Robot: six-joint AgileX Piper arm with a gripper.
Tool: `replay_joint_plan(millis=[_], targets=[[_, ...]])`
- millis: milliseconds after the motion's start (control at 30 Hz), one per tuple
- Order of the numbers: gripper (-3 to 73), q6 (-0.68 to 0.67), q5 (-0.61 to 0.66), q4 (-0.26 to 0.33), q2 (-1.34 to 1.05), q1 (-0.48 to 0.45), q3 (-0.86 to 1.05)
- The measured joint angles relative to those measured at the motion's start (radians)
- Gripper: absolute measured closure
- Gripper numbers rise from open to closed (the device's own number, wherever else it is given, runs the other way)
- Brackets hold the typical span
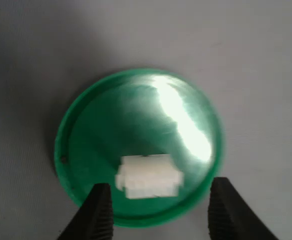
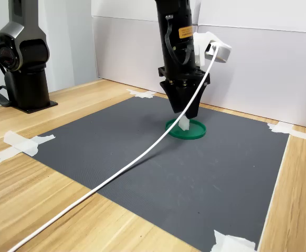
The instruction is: Grasp a white terminal and put it in the green lid.
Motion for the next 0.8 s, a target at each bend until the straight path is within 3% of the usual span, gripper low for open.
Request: replay_joint_plan(millis=[133, 300, 367, 600, 800], targets=[[32.9, 0.076, -0.026, 0.0, -0.086, -0.001, 0.0], [62.5, 0.22, -0.044, -0.011, -0.194, -0.001, 0.002], [68.4, 0.31, -0.092, -0.041, -0.25, -0.001, 0.016], [71.3, 0.722, -0.363, -0.247, -0.501, -0.001, 0.173], [71.4, 0.974, -0.432, -0.286, -0.719, -0.001, 0.338]])
